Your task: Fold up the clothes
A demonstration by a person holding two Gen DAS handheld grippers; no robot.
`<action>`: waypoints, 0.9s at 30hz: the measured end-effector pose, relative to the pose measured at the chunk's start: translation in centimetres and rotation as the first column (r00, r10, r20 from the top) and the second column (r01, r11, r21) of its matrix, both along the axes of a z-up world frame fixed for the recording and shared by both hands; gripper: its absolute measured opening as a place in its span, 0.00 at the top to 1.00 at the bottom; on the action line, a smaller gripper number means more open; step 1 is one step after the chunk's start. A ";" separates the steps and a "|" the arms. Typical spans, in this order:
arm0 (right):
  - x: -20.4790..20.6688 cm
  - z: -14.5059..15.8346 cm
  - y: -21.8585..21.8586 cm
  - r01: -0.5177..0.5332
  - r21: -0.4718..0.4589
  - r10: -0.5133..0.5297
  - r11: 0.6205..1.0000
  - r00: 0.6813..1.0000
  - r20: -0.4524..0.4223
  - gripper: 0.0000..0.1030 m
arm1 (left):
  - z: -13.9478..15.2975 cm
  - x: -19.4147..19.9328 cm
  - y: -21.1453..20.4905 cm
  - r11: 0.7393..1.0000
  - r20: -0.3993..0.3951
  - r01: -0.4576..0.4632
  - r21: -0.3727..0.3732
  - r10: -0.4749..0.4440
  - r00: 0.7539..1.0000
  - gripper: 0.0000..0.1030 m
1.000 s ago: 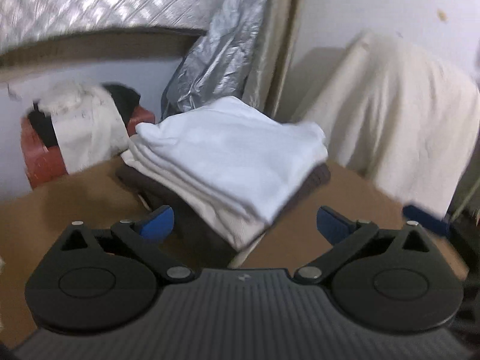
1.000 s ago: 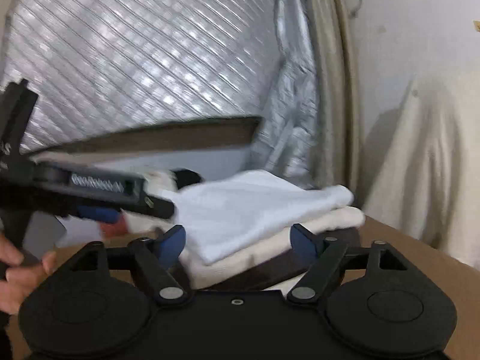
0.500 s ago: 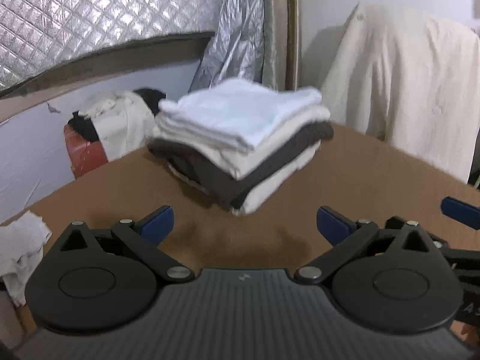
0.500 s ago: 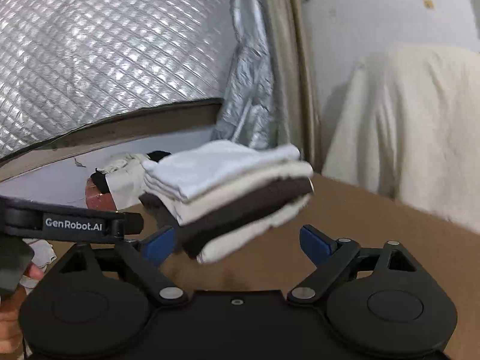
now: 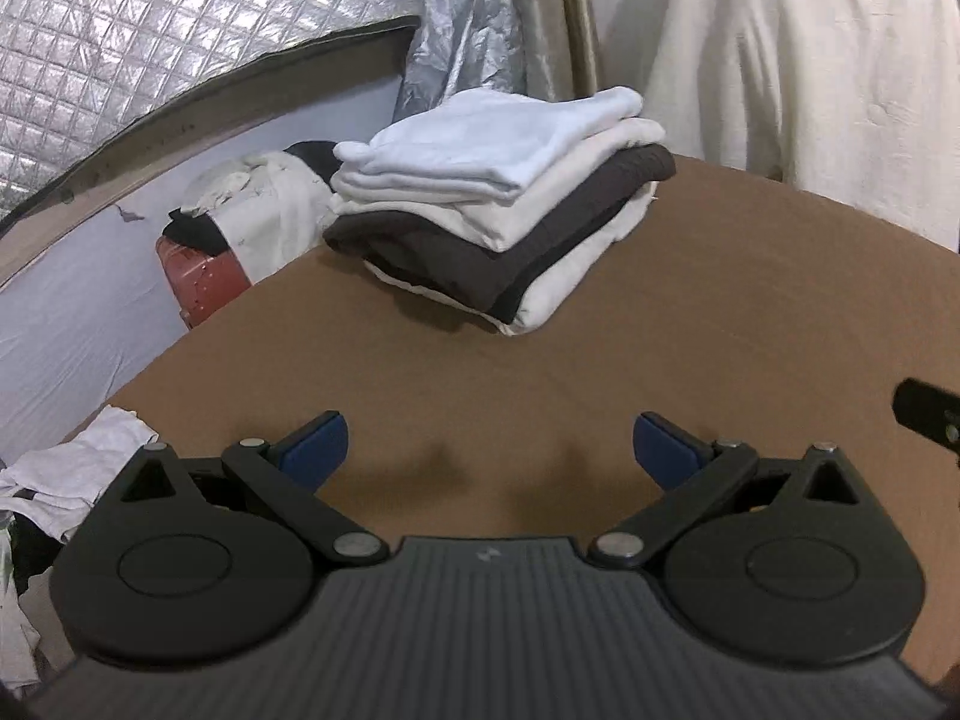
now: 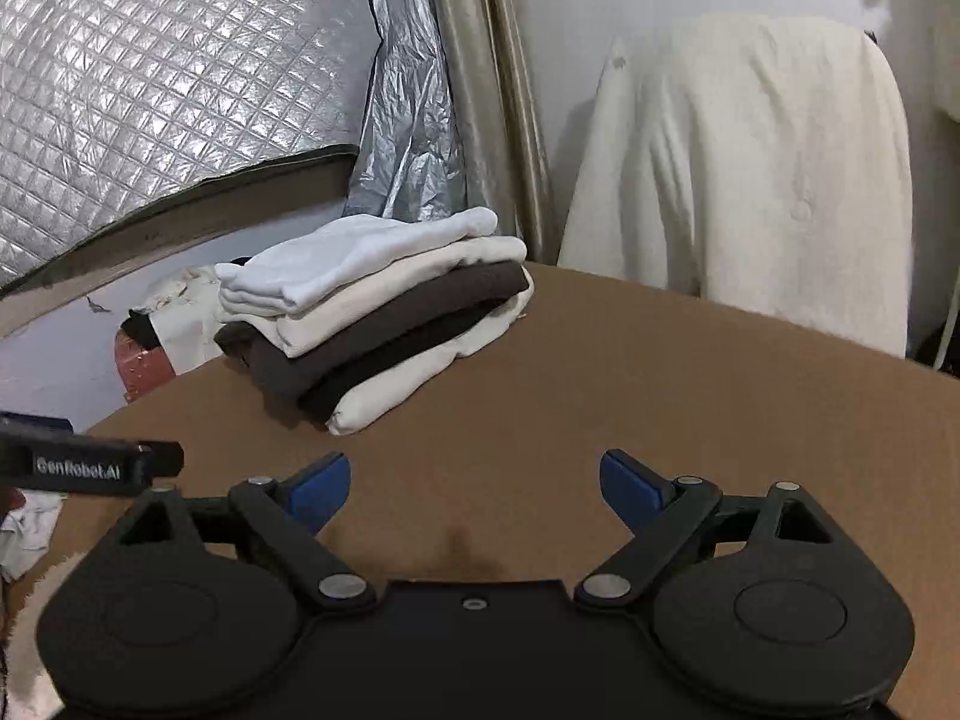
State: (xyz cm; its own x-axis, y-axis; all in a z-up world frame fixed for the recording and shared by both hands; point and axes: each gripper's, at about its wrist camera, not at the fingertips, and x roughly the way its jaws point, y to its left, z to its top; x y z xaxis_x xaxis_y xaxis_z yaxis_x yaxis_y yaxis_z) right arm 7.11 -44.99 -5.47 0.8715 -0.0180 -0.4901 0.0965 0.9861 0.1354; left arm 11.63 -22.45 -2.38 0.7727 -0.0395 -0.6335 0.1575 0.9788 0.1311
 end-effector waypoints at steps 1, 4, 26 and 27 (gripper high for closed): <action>-0.2 0.1 0.0 0.003 0.003 -0.003 1.000 1.000 0.002 0.10 | 0.0 -0.3 -0.1 1.000 0.003 0.009 0.001 -0.009 1.000 0.00; -0.9 0.5 -0.1 0.012 0.008 -0.012 1.000 1.000 0.015 0.10 | 0.0 -1.3 -0.5 1.000 0.012 0.021 0.009 -0.021 1.000 0.00; -1.5 0.6 1.3 0.021 -0.071 -0.024 0.997 0.999 -0.036 0.10 | 0.9 -2.7 -1.1 0.999 0.015 0.025 0.037 -0.026 1.000 0.00; -1.5 0.5 1.1 0.025 -0.067 -0.028 0.997 0.999 -0.039 0.10 | 0.9 -2.7 -1.2 0.999 0.019 0.029 0.040 -0.030 0.999 0.00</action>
State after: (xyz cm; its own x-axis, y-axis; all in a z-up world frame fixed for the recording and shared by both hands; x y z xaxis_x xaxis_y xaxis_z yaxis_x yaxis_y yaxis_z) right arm 5.64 -43.85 -4.93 0.8500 -0.0745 -0.5215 0.1270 0.9897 0.0656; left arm 8.90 -23.70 -1.50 0.7841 -0.0380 -0.6195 0.1835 0.9677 0.1730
